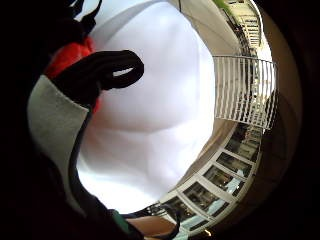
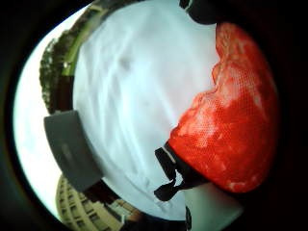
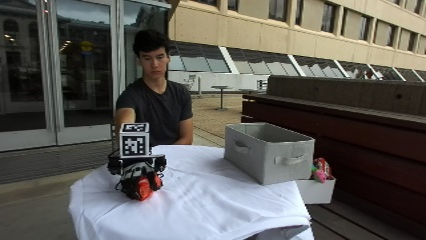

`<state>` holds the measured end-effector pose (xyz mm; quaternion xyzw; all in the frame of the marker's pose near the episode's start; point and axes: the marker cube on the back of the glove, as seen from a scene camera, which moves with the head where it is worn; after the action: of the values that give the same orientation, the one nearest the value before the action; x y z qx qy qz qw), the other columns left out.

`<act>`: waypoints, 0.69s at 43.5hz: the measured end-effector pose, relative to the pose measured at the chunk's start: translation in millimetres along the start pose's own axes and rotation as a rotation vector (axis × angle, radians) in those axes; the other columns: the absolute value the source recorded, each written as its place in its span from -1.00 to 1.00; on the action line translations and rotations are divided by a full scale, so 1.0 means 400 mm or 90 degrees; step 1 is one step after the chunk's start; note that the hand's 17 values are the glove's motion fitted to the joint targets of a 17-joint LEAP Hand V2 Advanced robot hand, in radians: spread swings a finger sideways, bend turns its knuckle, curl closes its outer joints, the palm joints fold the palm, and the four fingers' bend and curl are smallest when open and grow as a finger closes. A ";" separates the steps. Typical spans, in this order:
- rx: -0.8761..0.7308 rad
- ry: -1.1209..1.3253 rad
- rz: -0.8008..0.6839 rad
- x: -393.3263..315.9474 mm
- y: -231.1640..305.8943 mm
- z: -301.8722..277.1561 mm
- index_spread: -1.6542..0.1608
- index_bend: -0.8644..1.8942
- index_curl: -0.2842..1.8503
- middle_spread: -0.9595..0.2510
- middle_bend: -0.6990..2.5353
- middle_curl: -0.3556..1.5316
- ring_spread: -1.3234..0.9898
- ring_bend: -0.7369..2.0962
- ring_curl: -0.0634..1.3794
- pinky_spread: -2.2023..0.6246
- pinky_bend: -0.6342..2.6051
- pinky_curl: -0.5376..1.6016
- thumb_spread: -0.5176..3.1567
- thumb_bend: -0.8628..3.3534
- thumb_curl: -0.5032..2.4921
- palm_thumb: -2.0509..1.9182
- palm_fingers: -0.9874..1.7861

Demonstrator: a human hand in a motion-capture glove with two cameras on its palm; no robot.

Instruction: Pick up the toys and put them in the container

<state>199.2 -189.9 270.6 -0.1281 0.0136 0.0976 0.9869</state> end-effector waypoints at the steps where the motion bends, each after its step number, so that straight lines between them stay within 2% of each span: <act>1: 0.003 -0.004 0.002 -0.002 0.004 -0.004 0.47 -0.19 -0.68 0.33 -0.28 -0.20 -0.13 0.29 -0.32 0.30 0.20 -0.21 -0.16 -0.46 -0.37 0.35 0.23; 2: 0.006 -0.006 0.004 -0.005 0.008 -0.008 0.48 -0.14 -0.66 0.29 -0.26 -0.18 -0.14 0.29 -0.32 0.28 0.15 -0.23 -0.21 -0.45 -0.35 0.38 0.31; 6: 0.031 0.004 0.021 -0.021 0.022 -0.021 0.49 -0.10 -0.64 0.19 -0.23 -0.15 -0.17 0.32 -0.29 0.23 0.09 -0.25 -0.30 -0.42 -0.31 0.46 0.44; 7: 0.040 0.010 0.024 -0.024 0.026 -0.021 0.49 -0.08 -0.62 0.17 -0.17 -0.12 -0.17 0.35 -0.27 0.22 0.03 -0.27 -0.29 -0.37 -0.29 0.51 0.58; 10: 0.065 0.034 0.028 -0.031 0.037 -0.021 0.52 0.04 -0.56 0.14 -0.05 -0.06 -0.17 0.33 -0.27 0.20 -0.07 -0.29 -0.23 -0.31 -0.26 0.56 0.71; 16: 0.033 0.017 0.024 -0.073 0.065 -0.064 0.61 0.27 -0.44 0.11 0.01 -0.04 -0.19 0.26 -0.30 0.18 -0.13 -0.29 -0.11 -0.23 -0.23 0.58 0.70; 19: 0.046 0.006 0.015 -0.109 0.100 -0.130 0.62 0.22 -0.43 0.10 0.03 -0.02 -0.19 0.31 -0.28 0.20 -0.15 -0.27 -0.24 -0.32 -0.23 0.50 0.63; 20: 0.060 0.004 0.014 -0.121 0.109 -0.156 0.60 0.20 -0.44 0.08 -0.01 -0.04 -0.20 0.30 -0.29 0.21 -0.09 -0.24 -0.26 -0.36 -0.24 0.43 0.55; 25: 0.212 -0.015 0.007 -0.189 0.129 -0.321 0.57 0.15 -0.43 0.03 -0.07 -0.05 -0.21 0.30 -0.28 0.22 -0.03 -0.20 -0.33 -0.41 -0.22 0.38 0.48; 30: 0.213 -0.022 -0.028 -0.257 0.210 -0.456 0.54 0.10 -0.44 -0.02 -0.09 -0.05 -0.22 0.29 -0.27 0.23 -0.01 -0.18 -0.37 -0.43 -0.20 0.37 0.46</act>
<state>81.7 -176.1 78.5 0.0391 0.0101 0.0743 0.9964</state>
